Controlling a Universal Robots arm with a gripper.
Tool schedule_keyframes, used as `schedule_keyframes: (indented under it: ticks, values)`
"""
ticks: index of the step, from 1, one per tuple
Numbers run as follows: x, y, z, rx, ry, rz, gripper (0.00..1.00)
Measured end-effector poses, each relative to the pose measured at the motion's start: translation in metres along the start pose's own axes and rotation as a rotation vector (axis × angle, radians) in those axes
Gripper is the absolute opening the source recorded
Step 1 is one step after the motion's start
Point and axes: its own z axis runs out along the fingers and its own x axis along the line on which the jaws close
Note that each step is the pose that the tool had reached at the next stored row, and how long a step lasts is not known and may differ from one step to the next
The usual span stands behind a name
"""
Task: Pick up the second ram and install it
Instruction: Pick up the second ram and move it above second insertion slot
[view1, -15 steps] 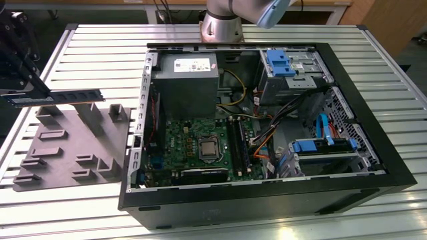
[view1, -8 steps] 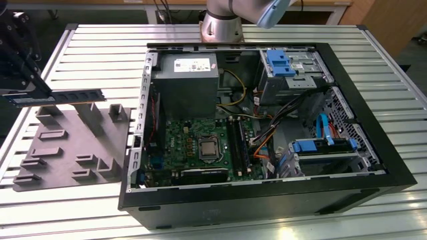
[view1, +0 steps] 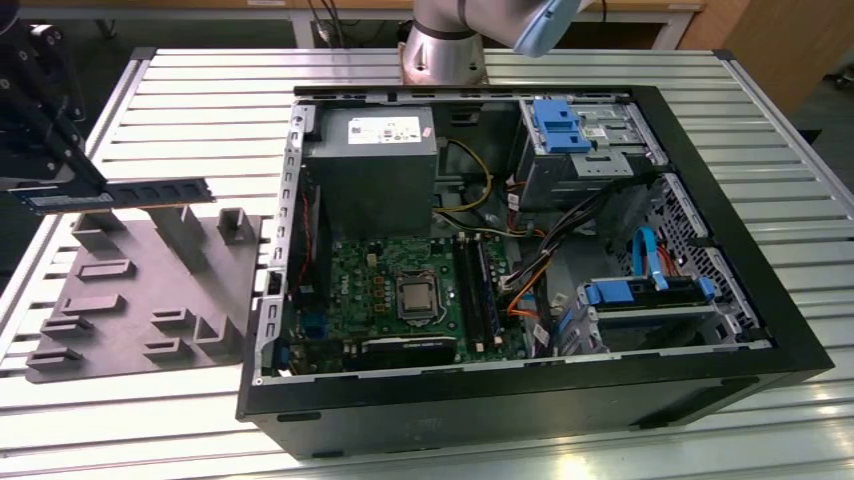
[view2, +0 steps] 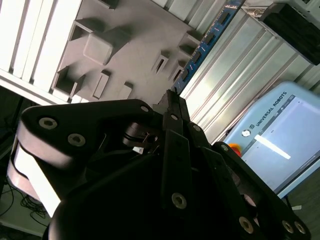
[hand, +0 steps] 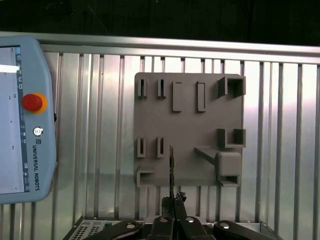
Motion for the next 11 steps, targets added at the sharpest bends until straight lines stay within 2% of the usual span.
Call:
schedule_keyframes:
  ticks: [11]
  values:
    - [0.0001, -0.0028, 0.0001, 0.0001, -0.0001, 0.0, 0.11]
